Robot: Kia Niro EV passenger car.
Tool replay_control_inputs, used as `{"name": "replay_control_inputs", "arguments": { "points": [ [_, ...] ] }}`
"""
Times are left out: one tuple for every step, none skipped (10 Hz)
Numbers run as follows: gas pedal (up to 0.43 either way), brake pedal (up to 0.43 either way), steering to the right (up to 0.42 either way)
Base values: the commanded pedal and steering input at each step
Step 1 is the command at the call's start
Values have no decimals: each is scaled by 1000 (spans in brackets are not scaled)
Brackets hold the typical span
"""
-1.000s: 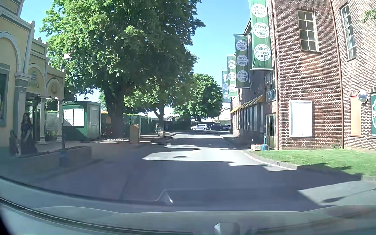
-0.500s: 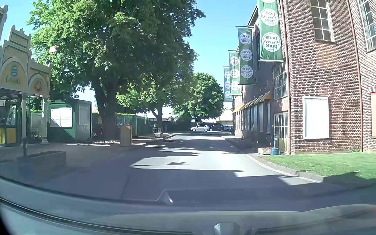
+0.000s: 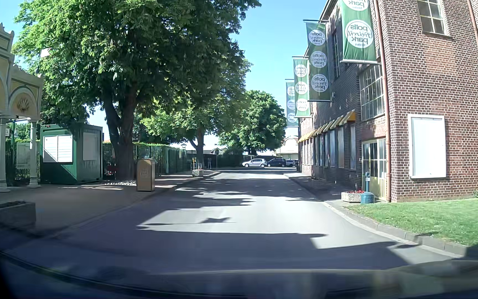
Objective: Follow the waypoints while adhering to traffic rules and regulations
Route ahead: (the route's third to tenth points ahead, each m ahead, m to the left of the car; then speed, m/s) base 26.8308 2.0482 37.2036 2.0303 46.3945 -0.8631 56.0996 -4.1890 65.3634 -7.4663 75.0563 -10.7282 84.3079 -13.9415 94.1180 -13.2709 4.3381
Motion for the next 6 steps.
{"name": "replay_control_inputs", "arguments": {
  "points": [
    [79, 6, -2],
    [79, 6, -2],
    [79, 6, -2],
    [79, 6, -2],
    [79, 12, -2],
    [79, 6, -2]
  ]
}}
